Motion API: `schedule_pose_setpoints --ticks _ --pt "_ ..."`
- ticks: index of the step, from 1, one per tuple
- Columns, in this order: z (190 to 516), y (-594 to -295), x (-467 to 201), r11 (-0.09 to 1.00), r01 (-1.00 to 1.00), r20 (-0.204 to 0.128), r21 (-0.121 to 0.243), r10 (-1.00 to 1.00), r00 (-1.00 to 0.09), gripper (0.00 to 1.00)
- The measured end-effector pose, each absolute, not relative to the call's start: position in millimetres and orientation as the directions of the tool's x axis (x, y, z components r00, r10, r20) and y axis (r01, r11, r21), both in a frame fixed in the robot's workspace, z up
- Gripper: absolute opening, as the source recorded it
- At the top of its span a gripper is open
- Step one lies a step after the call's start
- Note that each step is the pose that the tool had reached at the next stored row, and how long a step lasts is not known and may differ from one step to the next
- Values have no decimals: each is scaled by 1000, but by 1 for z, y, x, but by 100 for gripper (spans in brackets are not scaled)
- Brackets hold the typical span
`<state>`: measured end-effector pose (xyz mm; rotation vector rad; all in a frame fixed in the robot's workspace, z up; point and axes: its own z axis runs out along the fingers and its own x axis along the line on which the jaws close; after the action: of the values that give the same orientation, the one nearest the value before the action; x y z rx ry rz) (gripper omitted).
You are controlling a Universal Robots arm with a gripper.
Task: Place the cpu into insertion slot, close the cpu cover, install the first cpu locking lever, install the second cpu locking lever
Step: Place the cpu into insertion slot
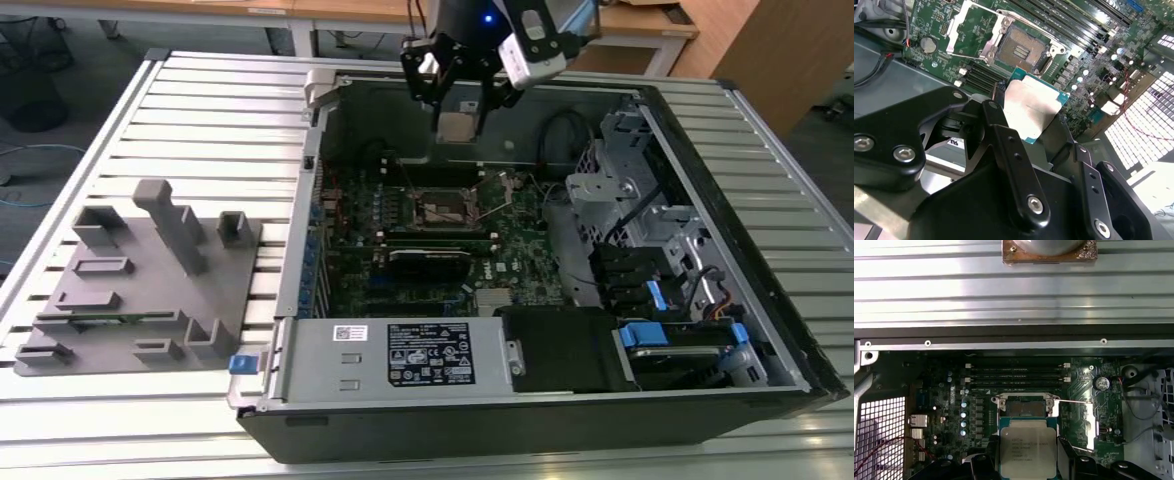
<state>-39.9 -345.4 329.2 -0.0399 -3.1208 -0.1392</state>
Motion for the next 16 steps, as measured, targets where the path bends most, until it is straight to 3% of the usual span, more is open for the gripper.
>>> schedule_pose_setpoints --ticks 16 --pt "309 -345 -40 996 26 14 89 25 -1000 54"
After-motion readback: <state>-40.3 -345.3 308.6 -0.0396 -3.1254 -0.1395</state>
